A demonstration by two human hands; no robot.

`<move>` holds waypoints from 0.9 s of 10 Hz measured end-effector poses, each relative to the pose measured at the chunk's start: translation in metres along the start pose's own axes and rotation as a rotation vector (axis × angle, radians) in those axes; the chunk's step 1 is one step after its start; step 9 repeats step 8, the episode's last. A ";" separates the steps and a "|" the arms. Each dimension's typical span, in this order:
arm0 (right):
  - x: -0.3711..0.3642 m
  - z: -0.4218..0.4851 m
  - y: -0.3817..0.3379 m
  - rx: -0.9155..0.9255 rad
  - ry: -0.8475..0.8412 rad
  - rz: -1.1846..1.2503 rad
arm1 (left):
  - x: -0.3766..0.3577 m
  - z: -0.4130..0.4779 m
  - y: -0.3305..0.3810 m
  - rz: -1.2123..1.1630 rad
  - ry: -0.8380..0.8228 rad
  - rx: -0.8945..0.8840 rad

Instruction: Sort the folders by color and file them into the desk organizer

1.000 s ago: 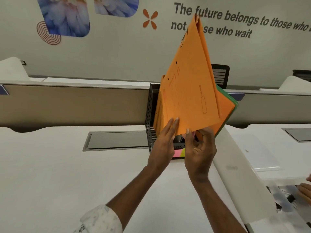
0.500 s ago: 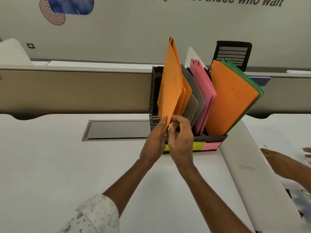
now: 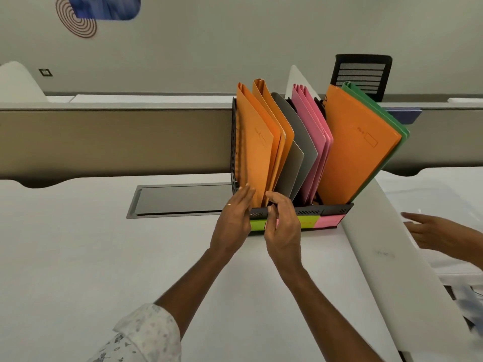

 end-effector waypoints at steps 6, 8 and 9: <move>-0.023 -0.014 0.036 -0.064 -0.567 -0.528 | 0.006 0.008 -0.026 0.385 -0.276 0.011; -0.011 -0.057 0.033 -0.103 -0.519 -0.490 | 0.014 -0.025 -0.023 0.381 -0.216 -0.001; -0.011 -0.057 0.033 -0.103 -0.519 -0.490 | 0.014 -0.025 -0.023 0.381 -0.216 -0.001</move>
Point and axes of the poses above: each hand's wrist, its own z-axis towards the middle knuckle, its own x-axis out of the back of the hand, y = z × x, the point moved 4 cm from there along z, towards the middle knuckle
